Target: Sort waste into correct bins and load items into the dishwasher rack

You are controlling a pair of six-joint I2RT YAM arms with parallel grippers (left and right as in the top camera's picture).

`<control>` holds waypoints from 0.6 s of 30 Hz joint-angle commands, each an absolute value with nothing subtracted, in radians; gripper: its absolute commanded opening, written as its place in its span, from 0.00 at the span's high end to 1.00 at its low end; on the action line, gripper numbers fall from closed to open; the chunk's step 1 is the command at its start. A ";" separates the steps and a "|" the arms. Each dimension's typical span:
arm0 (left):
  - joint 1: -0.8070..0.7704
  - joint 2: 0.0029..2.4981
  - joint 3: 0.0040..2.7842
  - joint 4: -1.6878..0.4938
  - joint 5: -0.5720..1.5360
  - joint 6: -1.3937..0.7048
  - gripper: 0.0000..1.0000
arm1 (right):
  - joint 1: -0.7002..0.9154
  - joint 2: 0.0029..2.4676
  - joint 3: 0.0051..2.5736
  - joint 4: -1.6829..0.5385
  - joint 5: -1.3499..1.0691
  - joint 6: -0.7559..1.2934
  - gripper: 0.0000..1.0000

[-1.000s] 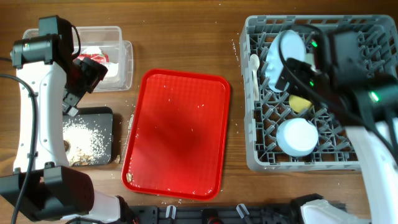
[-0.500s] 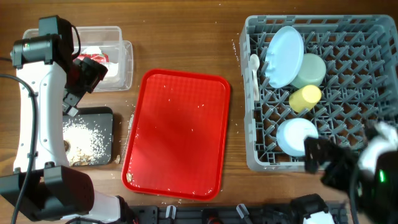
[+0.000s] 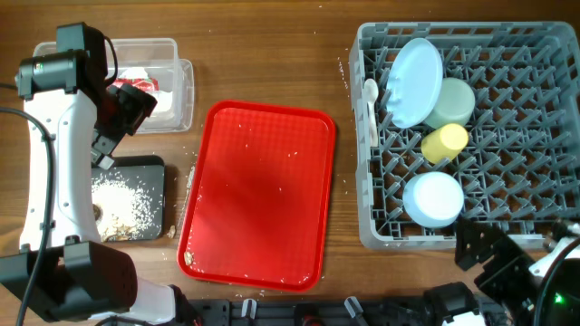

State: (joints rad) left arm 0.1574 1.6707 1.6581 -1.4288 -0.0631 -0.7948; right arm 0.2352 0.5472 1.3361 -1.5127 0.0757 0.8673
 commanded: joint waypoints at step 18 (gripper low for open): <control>0.162 1.670 1.662 -1.429 -0.076 -0.793 0.00 | 0.185 0.119 0.286 -0.088 -0.145 0.358 0.00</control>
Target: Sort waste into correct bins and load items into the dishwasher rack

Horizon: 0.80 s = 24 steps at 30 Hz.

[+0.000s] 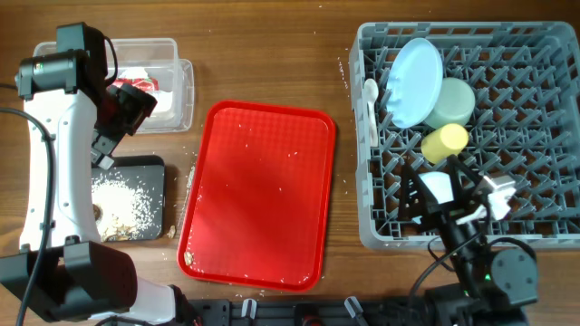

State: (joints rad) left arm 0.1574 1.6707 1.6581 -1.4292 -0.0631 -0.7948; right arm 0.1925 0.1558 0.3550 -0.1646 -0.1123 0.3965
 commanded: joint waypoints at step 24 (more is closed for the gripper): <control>0.162 1.670 1.662 -1.429 -0.076 -0.793 0.00 | 0.073 0.003 0.006 0.001 -0.080 0.083 0.00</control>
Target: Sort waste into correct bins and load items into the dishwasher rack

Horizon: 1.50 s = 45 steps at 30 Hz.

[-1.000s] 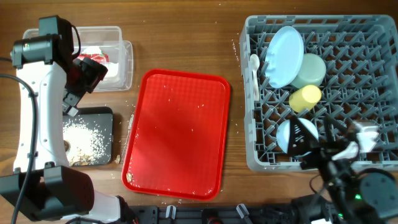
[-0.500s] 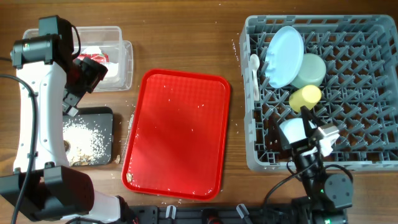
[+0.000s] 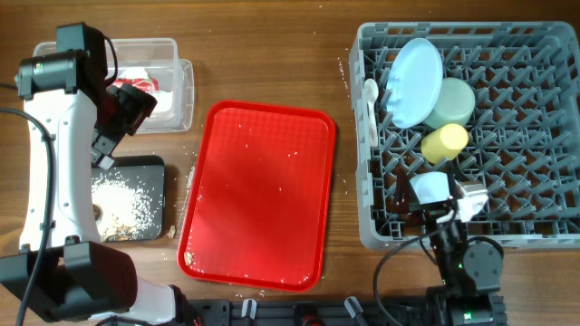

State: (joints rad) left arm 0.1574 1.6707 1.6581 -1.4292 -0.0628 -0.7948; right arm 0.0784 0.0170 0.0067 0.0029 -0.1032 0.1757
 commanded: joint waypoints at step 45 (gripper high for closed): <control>0.162 1.670 1.662 -1.452 -0.077 -0.793 0.00 | 0.073 0.004 0.006 0.002 -0.072 -0.117 0.00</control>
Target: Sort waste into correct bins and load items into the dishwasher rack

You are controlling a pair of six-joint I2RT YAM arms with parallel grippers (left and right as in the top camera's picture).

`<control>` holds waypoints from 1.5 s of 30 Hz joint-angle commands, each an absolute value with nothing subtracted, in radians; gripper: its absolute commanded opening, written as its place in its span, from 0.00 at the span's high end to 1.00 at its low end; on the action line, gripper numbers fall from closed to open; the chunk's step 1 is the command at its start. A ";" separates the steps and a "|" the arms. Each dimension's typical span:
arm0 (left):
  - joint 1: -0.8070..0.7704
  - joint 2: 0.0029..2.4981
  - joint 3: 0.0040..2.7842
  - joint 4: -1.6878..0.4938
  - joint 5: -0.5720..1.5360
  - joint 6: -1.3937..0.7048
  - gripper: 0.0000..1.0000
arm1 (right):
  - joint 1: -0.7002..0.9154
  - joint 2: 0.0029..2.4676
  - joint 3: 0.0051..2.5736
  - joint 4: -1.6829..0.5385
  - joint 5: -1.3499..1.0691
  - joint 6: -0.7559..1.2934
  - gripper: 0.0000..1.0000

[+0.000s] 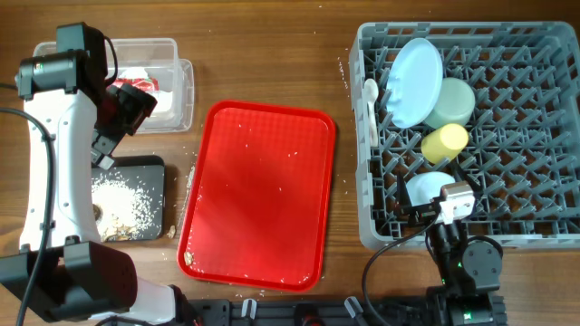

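The grey dishwasher rack [507, 136] at the right holds a pale blue plate [415, 81], a green cup [452, 101], a yellow cup [444, 142], a white bowl [422, 189] and a white spoon [371, 91]. My right gripper [444, 206] stands over the bowl's right side, its fingers hidden under the wrist. The red tray [258, 195] in the middle bears only crumbs. My left gripper [127, 107] hangs at the near edge of the clear bin [172, 86], which holds a red and white wrapper [138, 83]; its jaws do not show.
A black bin [154, 172] with white food scraps lies at the left, below the clear bin. The left arm's white link runs along the table's left edge. Crumbs lie on the wood beside the tray's left rim.
My right gripper's head has shifted slightly to the right and towards the front over the white bowl. The left arm, the tray and the rack's contents stand as before.
At first my right arm was off the rack's front right corner and the white bowl showed whole. Then the gripper was over the bowl from the front. It has stayed there with small shifts. The left arm has kept still at the clear bin.
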State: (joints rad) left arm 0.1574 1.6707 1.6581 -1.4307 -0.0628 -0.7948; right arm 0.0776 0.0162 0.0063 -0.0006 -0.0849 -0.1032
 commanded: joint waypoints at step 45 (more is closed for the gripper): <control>-0.149 0.029 0.159 -0.510 -0.037 -0.364 0.00 | 0.073 0.004 0.006 0.002 -0.072 -0.117 0.00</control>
